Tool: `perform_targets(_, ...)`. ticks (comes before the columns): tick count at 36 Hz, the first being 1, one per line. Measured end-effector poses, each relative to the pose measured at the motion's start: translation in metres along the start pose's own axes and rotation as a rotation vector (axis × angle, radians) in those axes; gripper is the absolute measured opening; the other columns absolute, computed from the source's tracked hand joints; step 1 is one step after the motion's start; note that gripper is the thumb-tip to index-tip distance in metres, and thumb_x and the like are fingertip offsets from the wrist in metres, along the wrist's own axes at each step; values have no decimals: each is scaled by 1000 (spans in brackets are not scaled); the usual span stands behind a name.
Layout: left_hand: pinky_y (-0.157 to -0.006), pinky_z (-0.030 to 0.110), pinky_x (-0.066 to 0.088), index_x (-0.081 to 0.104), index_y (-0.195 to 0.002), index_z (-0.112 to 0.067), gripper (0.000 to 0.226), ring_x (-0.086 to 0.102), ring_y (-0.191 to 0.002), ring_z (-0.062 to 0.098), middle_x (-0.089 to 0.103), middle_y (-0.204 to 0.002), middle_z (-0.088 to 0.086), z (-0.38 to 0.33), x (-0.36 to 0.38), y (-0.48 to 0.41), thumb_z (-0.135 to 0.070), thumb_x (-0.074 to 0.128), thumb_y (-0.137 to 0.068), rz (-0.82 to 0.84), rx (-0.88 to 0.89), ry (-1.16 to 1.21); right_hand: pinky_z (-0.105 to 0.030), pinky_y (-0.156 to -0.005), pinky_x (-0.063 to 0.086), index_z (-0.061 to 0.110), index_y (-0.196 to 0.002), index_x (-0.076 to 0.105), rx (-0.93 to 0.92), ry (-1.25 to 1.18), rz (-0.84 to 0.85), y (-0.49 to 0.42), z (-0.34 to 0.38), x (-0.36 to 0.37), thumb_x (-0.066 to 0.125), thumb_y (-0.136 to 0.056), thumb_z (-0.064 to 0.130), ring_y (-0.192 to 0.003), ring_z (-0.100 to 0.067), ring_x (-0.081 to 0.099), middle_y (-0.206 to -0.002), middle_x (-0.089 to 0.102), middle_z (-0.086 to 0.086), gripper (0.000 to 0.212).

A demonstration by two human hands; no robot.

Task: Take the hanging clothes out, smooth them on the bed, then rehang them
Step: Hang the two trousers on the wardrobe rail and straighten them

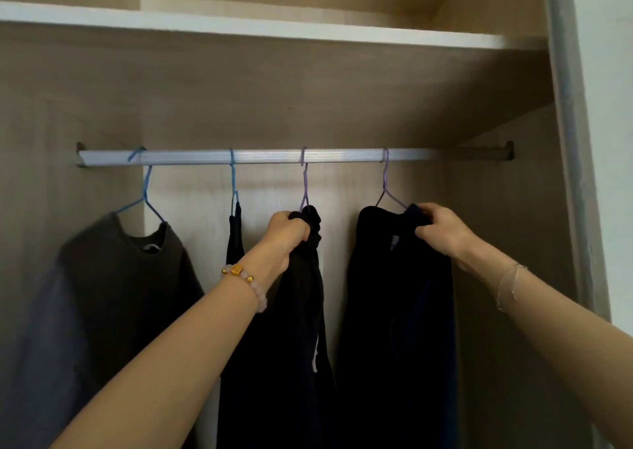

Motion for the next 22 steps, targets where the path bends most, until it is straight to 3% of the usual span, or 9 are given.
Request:
perform_targets(2, -34, 13, 43, 52, -103, -4, 29, 50, -57, 14, 50, -70, 6, 1, 0, 2, 14, 40, -84, 25, 12, -45, -33, -76, 50, 12, -138, 41, 16, 54, -6, 2, -1, -6, 54, -87, 3, -99, -31, 60, -130, 52, -16, 54)
perform_targets(4, -54, 16, 48, 46, -125, -8, 41, 54, -72, 12, 54, -85, 4, 1, -4, 3, 7, 47, -86, 56, 39, -159, -39, -87, 49, 14, -143, 33, -24, 180, -58, 5, 9, -11, 56, -86, 9, -111, -36, 55, -140, 39, -16, 62)
perform_targets(6, -84, 19, 42, 30, -143, -10, 61, 54, -110, 20, 53, -125, 8, -3, -12, 5, -2, 53, -88, 68, 112, -293, -42, -102, 39, 15, -143, 34, -154, 267, -150, 14, 36, -11, 56, -85, 11, -125, -37, 43, -143, 34, -14, 62)
perform_targets(8, -95, 25, 36, 25, -147, -15, 66, 40, -132, 21, 38, -147, 5, -14, -25, 12, -9, 56, -89, 47, 223, -388, -38, -103, 35, 15, -140, 38, -295, 292, -234, 26, 68, -2, 56, -84, 11, -129, -34, 39, -141, 38, -12, 58)
perform_targets(10, -92, 25, 40, 37, -141, -18, 56, 45, -129, 18, 45, -142, 1, -29, -44, 23, -10, 56, -89, 2, 353, -418, -34, -100, 36, 15, -136, 43, -398, 256, -257, 37, 98, 15, 56, -84, 12, -126, -28, 43, -137, 45, -8, 53)
perform_targets(12, -82, 21, 46, 52, -125, -18, 40, 56, -114, 16, 58, -123, -2, -47, -69, 39, -6, 55, -87, -73, 486, -401, -29, -97, 37, 15, -132, 48, -467, 151, -211, 46, 127, 39, 56, -84, 11, -123, -21, 49, -132, 52, -5, 49)
perform_targets(15, -89, 24, 46, 60, -107, -17, 27, 59, -100, 13, 63, -106, -5, -68, -114, 57, -3, 53, -85, -276, 628, -521, -29, -101, 41, 16, -128, 51, -489, -60, -41, 55, 162, 85, 56, -84, 10, -118, -17, 53, -126, 57, -5, 45)
perform_targets(18, -95, 36, 46, 58, -113, -18, 30, 57, -108, 20, 62, -118, -2, -72, -160, 54, -12, 53, -84, -448, 552, -795, -29, -97, 41, 15, -135, 44, -429, -151, 162, 62, 184, 134, 58, -87, 18, -118, -17, 51, -131, 52, -4, 50)
perform_targets(22, -94, 43, 43, 50, -127, -12, 43, 48, -121, 34, 51, -132, 11, -59, -203, 43, -20, 54, -85, -506, 287, -1094, -31, -85, 48, 10, -142, 34, -291, -161, 315, 59, 191, 189, 59, -85, 24, -106, -22, 57, -134, 49, -9, 63)
Point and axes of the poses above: each hand's wrist, its own y-axis away from the middle knuckle, its own x-axis out of the palm, z = x × y, the point moved 7 cm from there along -y, towards the middle knuckle
